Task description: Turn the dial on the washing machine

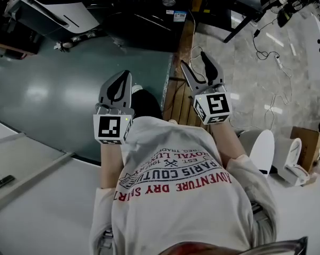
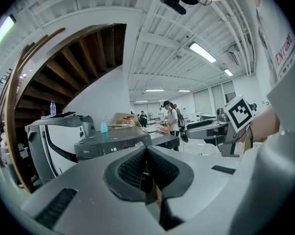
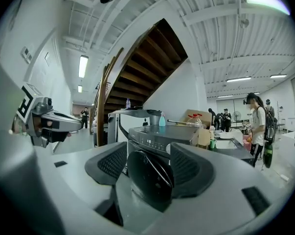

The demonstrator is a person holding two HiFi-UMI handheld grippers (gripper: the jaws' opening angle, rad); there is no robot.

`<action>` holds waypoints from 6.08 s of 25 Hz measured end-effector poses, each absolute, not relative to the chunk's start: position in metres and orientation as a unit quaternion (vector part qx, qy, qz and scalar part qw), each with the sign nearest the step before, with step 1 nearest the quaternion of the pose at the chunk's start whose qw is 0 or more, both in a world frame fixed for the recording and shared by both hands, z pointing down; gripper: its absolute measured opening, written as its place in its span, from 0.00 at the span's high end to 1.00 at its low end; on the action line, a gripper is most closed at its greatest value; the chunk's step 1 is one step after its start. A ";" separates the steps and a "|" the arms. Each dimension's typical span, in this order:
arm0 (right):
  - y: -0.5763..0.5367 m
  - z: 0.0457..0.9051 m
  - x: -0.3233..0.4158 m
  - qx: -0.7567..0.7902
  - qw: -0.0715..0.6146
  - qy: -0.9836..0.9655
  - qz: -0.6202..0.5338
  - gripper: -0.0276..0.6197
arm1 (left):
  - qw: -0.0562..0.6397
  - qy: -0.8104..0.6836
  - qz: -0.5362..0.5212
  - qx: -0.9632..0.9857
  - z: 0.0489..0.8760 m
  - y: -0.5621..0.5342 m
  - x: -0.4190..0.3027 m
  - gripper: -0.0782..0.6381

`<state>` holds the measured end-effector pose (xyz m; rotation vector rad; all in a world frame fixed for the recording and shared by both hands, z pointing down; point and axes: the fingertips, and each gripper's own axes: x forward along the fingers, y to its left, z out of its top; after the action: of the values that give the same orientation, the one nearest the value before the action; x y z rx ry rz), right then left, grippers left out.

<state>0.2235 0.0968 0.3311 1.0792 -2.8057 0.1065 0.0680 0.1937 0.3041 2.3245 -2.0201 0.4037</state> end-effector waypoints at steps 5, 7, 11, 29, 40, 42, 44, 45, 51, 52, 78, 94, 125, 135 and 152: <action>0.058 0.334 0.172 0.381 0.070 -0.921 0.028 0.54 | 0.024 -0.636 0.121 0.762 0.311 0.147 0.023 0.87; 0.042 0.340 0.152 0.393 0.082 -0.915 0.031 0.54 | 0.030 -0.626 0.118 0.770 0.318 0.125 0.001 0.87; 0.005 0.345 0.121 0.426 0.103 -0.898 0.045 0.54 | 0.043 -0.604 0.115 0.787 0.319 0.074 -0.044 0.87; -0.109 0.349 0.043 0.531 0.239 -0.812 0.050 0.54 | 0.144 -0.498 0.105 0.849 0.310 -0.085 -0.156 0.87; -0.170 0.426 0.056 0.549 0.298 -0.779 0.044 0.54 | 0.151 -0.491 0.141 0.846 0.358 -0.112 -0.160 0.87; -0.177 0.439 0.059 0.548 0.308 -0.777 0.043 0.54 | 0.153 -0.489 0.143 0.847 0.366 -0.115 -0.157 0.87; -0.183 0.450 0.062 0.548 0.316 -0.774 0.038 0.54 | 0.155 -0.486 0.139 0.849 0.373 -0.118 -0.152 0.87; -0.184 0.455 0.064 0.549 0.320 -0.772 0.036 0.54 | 0.156 -0.486 0.138 0.849 0.377 -0.118 -0.150 0.87; -0.195 0.472 0.074 0.559 0.319 -0.765 0.028 0.54 | 0.155 -0.485 0.171 0.843 0.406 -0.114 -0.144 0.87; -0.197 0.473 0.074 0.560 0.318 -0.764 0.026 0.54 | 0.158 -0.486 0.171 0.843 0.408 -0.113 -0.143 0.87; -0.202 0.476 0.085 0.553 0.227 -0.787 0.153 0.52 | 0.169 -0.495 0.178 0.833 0.407 -0.108 -0.131 0.87; -0.199 0.474 0.076 0.547 0.349 -0.757 -0.080 0.50 | 0.178 -0.495 0.180 0.831 0.411 -0.104 -0.117 0.87; -0.196 0.468 0.076 0.546 0.302 -0.781 -0.037 0.51 | 0.182 -0.520 0.175 0.816 0.406 -0.096 -0.120 0.87; -0.196 0.474 0.074 0.535 0.357 -0.757 -0.118 0.53 | 0.193 -0.527 0.173 0.809 0.414 -0.090 -0.120 0.87; -0.201 0.475 0.082 0.545 0.252 -0.794 0.094 0.53 | 0.159 -0.524 0.160 0.821 0.395 -0.096 -0.122 0.87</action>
<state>0.0821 -0.2008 0.4754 1.4828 -2.1585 0.2556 -0.1224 -0.0959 0.3954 2.3480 -1.4975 0.4564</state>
